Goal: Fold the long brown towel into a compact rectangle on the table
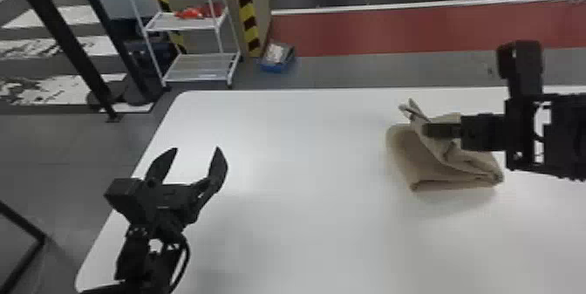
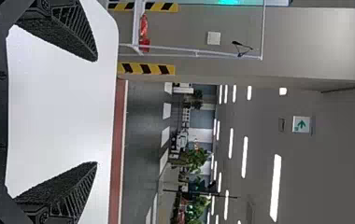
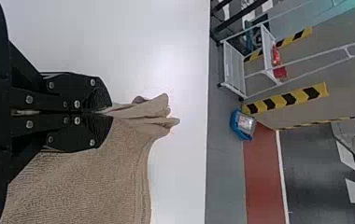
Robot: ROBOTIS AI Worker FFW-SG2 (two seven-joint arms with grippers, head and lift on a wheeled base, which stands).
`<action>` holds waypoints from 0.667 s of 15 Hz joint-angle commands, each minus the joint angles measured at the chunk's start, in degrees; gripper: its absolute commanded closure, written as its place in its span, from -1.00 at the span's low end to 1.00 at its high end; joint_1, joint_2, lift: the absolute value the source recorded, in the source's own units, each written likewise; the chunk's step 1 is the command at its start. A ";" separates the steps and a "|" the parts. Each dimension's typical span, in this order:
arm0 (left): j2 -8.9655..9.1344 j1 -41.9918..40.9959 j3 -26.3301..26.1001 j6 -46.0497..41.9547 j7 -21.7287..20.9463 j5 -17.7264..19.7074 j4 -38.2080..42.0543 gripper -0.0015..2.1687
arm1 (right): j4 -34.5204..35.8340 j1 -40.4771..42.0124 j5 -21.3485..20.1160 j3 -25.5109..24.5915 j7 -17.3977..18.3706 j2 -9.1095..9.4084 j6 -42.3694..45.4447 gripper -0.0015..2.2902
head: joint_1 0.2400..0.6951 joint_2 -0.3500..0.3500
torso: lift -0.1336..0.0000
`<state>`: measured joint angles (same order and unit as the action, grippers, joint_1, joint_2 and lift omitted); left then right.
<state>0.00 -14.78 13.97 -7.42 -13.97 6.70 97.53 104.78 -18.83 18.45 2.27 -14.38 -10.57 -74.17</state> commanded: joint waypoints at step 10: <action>0.15 0.10 0.26 0.00 -0.18 0.07 -0.41 -0.92 | 2.80 1.42 -3.86 -0.16 3.48 0.90 -3.84 0.13 | 1.00 0.44 | -0.85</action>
<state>0.00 -14.70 14.30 -7.42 -14.13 6.83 97.10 106.81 -17.78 14.65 2.39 -11.42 -9.70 -79.39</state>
